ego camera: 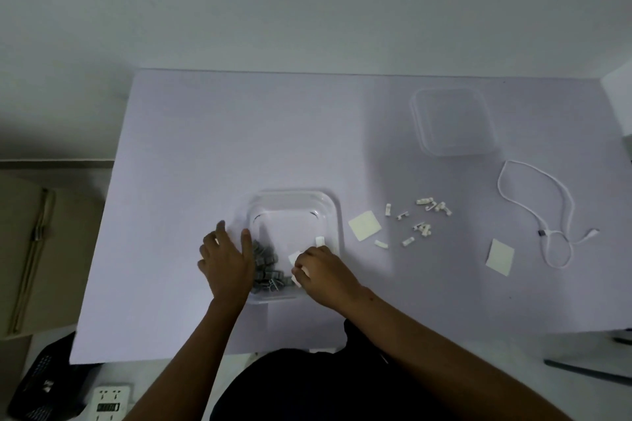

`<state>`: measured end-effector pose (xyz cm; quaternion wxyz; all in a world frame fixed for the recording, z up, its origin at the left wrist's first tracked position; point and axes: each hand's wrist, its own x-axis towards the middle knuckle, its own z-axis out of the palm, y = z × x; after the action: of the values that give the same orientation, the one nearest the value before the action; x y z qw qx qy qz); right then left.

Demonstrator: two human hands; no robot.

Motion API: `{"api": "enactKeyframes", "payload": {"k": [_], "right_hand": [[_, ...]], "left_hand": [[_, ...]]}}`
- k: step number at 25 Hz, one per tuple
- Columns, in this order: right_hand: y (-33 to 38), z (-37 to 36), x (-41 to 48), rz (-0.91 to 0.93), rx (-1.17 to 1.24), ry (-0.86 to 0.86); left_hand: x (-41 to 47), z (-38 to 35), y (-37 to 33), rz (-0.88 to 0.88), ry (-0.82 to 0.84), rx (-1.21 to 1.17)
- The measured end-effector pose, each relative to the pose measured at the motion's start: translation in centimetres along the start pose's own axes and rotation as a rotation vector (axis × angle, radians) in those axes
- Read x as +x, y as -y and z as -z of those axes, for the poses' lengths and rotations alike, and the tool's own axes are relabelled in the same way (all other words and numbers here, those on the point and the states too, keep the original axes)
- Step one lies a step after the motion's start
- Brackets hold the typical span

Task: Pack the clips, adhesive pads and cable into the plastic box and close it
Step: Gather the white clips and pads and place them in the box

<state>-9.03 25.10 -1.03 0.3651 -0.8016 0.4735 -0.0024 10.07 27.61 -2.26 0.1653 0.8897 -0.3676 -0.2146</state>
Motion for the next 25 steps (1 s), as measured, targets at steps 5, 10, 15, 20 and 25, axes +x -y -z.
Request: {"api": "enactKeyframes", "payload": {"k": [5,10,15,20,25], "right_hand": [[-5.7,5.2,-2.3,-0.133,0.283,-0.397],[-17.0,6.5,-4.9,-0.435,0.081,-0.399],[-21.6,6.4,-6.0,-0.318,0.006,-0.330],[-23.0,6.7,-6.4,-0.303,0.159,-0.298],[-23.8,10.5,-8.6,-0.542,1.279,-0.448]], "left_hand": [[-1.6,0.0,-7.1,-0.397,-0.034,-0.185],[-5.3,-5.5,-14.6,-0.747,0.299,-0.213],[-8.7,-12.8,-17.2,-0.783,0.500,-0.015],[-9.1,-16.4,-17.0,-0.730,0.480,0.179],[-9.1,-17.8,-17.2,-0.673,0.375,0.242]]}}
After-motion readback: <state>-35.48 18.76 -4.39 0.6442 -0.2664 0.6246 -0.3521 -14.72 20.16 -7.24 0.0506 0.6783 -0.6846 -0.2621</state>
